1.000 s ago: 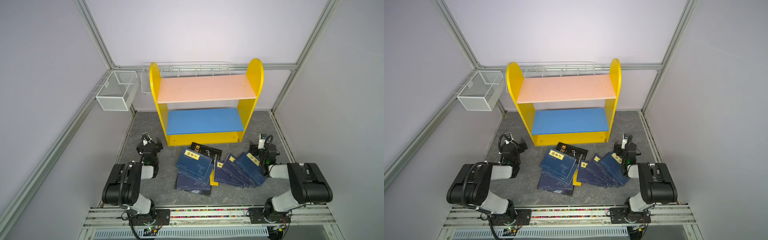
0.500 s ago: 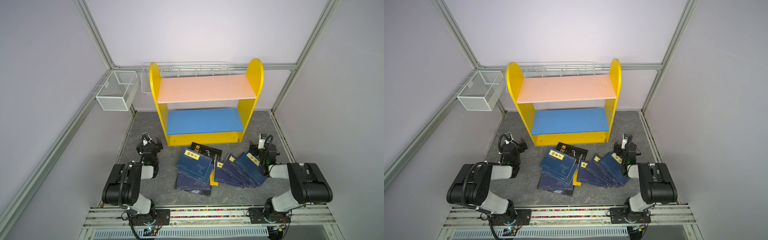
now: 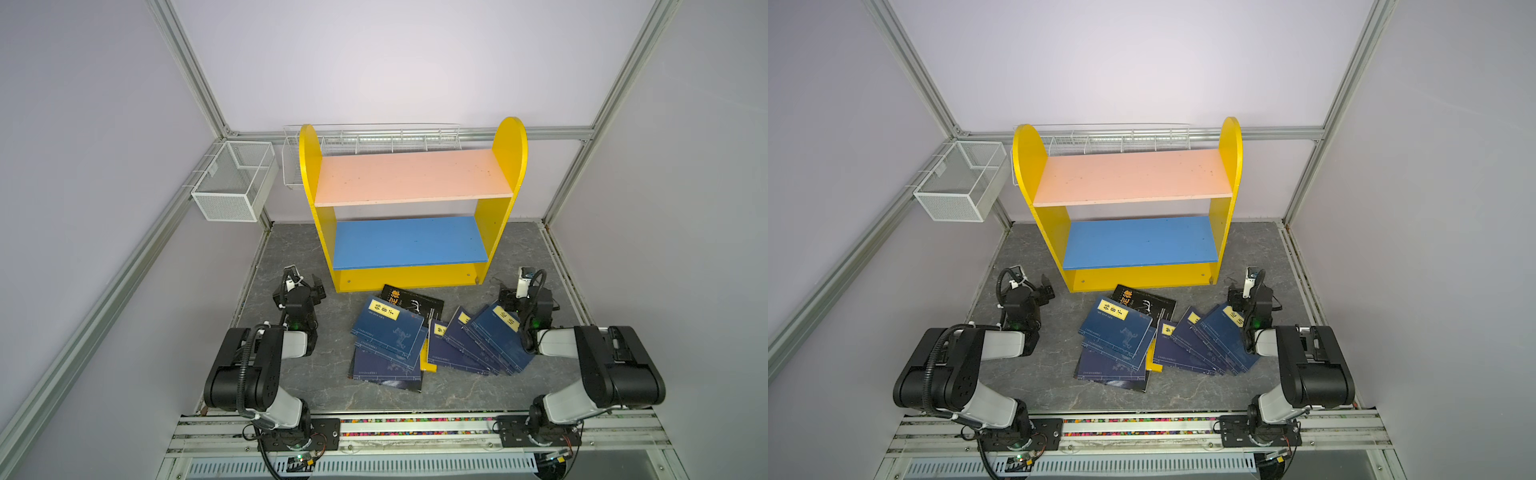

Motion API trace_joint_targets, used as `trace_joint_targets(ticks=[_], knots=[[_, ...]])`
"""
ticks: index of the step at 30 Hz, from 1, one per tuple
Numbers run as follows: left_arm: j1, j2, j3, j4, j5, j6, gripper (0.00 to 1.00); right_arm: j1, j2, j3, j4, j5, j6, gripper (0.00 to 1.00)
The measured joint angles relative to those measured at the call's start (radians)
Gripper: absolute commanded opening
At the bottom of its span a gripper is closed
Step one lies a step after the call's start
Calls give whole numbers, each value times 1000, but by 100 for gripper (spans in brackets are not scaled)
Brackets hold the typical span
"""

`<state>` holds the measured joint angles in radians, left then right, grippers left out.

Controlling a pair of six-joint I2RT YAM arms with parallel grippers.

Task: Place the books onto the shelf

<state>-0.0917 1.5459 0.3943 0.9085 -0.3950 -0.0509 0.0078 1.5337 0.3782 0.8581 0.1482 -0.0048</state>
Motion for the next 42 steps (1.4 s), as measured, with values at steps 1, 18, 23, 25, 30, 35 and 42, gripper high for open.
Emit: trace_joint_targets(ticks=[1, 18, 23, 25, 30, 35, 42], knots=[[0, 0, 0, 0, 0, 0, 99, 0, 0, 0, 0, 0, 0, 88], [0, 0, 0, 0, 0, 0, 99, -8, 0, 0, 0, -17, 1, 88], [-5, -2, 0, -7, -6, 4, 99, -18, -5, 3, -15, -27, 0, 94], [-21, -22, 1, -43, -28, 11, 100, -13, -44, 35, -130, -10, 9, 97], [-122, -173, 36, -188, -200, 37, 99, 27, -209, 211, -451, 147, 134, 93], [-198, -331, 144, -455, -446, -106, 99, 172, -395, 245, -708, 310, 272, 92], [-299, -528, 296, -1023, -523, -502, 96, 429, -442, 348, -1000, 337, 399, 92]])
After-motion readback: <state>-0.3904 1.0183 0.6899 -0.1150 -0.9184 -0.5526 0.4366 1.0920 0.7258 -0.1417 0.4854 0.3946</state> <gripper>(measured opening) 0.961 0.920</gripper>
